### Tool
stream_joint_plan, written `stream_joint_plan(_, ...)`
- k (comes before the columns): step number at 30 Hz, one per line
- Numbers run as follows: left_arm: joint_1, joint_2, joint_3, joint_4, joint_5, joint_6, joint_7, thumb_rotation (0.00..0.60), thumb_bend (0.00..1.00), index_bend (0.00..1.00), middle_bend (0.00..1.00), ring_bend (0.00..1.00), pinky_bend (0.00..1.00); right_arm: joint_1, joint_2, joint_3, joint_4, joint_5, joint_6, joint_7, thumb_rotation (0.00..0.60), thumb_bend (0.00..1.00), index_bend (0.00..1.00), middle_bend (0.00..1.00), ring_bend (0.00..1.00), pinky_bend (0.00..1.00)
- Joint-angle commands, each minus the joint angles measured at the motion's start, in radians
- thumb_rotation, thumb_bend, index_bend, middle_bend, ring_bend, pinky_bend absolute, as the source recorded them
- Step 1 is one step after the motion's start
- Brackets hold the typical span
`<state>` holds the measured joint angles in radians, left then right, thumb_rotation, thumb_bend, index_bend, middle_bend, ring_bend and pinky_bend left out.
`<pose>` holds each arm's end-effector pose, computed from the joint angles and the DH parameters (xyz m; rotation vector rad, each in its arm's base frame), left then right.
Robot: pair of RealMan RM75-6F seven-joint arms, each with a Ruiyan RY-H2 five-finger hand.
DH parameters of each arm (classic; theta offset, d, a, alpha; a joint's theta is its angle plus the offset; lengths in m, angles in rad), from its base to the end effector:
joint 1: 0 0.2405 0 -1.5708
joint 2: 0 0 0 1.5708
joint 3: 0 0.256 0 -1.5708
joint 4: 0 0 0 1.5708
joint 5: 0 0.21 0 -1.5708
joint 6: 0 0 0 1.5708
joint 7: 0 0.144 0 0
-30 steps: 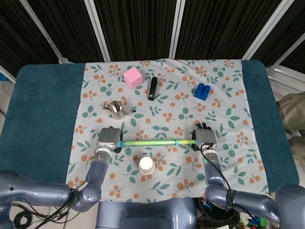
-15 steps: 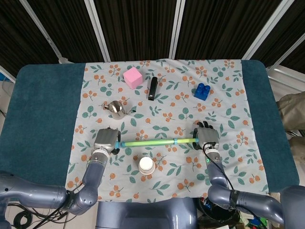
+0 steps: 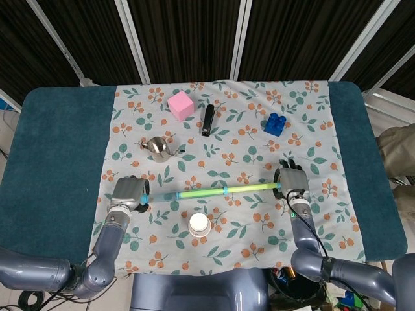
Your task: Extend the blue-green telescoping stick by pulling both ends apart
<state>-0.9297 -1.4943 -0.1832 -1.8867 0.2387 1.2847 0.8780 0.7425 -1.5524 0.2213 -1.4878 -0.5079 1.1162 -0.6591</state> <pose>-0.1280 0.3105 -0.0047 -1.6849 -1.1829 -0.4279 -0.2110 -0.3553 0.0050 1.4613 -1.1530 0.5501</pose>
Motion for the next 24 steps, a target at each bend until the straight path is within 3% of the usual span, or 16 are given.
stream_joint_plan(1, 0.023, 0.039, 0.017, -0.016, 0.023, -0.010, -0.021, 0.600, 0.32, 0.53, 0.42, 0.22, 0.33, -0.006, 0.013, -0.002, 0.005, 0.000, -0.002, 0.001, 0.600, 0.45, 0.68, 0.12, 0.03, 0.13)
stream_joint_plan(13, 0.045, 0.150, 0.031, -0.027, 0.053, -0.077, -0.056, 0.600, 0.32, 0.52, 0.41, 0.22, 0.33, -0.015, 0.063, 0.009, 0.021, 0.015, -0.012, -0.002, 0.600, 0.45, 0.68, 0.12, 0.03, 0.13)
stream_joint_plan(24, 0.048, 0.174, 0.046, -0.015, 0.060, -0.113, -0.073, 0.600, 0.32, 0.52, 0.41, 0.22, 0.33, -0.023, 0.075, 0.006, 0.028, 0.031, -0.016, -0.007, 0.600, 0.45, 0.68, 0.12, 0.03, 0.13)
